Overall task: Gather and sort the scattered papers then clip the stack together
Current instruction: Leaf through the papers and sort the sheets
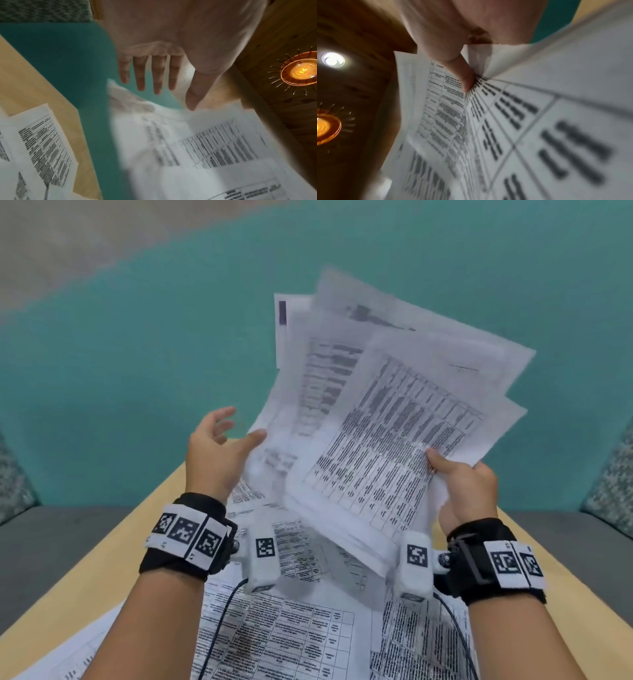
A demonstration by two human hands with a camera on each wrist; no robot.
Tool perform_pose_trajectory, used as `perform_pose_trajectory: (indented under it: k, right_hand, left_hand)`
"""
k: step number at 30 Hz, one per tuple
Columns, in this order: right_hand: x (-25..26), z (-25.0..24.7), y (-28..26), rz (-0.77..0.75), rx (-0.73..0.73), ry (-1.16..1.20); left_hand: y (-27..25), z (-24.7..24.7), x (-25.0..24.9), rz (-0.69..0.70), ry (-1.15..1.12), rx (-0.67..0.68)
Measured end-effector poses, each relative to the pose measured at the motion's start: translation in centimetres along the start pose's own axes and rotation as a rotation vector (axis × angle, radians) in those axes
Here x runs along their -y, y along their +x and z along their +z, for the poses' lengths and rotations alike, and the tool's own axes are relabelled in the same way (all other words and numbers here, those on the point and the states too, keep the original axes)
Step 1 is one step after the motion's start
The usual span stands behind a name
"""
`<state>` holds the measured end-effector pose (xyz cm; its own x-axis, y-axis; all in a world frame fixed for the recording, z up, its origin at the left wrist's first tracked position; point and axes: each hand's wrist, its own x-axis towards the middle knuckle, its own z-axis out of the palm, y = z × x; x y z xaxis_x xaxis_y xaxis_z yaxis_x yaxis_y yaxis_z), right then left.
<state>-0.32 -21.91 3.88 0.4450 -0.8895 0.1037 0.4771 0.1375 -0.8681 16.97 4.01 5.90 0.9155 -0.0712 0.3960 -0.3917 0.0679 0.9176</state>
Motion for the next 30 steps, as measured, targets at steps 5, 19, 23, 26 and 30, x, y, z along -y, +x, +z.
perform_pose_trajectory:
  k: [5, 19, 23, 26, 30]
  right_hand:
    - [-0.4, -0.5, -0.1, 0.096, -0.085, 0.136]
    - [-0.8, -0.4, -0.7, 0.197, 0.251, 0.149]
    - [0.3, 0.3, -1.9, 0.16, 0.285, 0.127]
    - [0.7, 0.6, -2.3, 0.099, 0.197, 0.022]
    - [0.9, 0.2, -1.9, 0.064, 0.142, 0.012]
  left_hand:
    - [-1.3, 1.3, -1.0, -0.278, -0.168, 0.002]
    - [-1.6, 2.8, 0.5, -0.546, -0.789, 0.217]
    - [-2.1, 2.6, -0.8, -0.491, -0.756, 0.073]
    - [-2.4, 2.2, -1.5, -0.452, -0.713, -0.022]
    - [-2.1, 1.1, -2.3, -0.426, -0.711, -0.106]
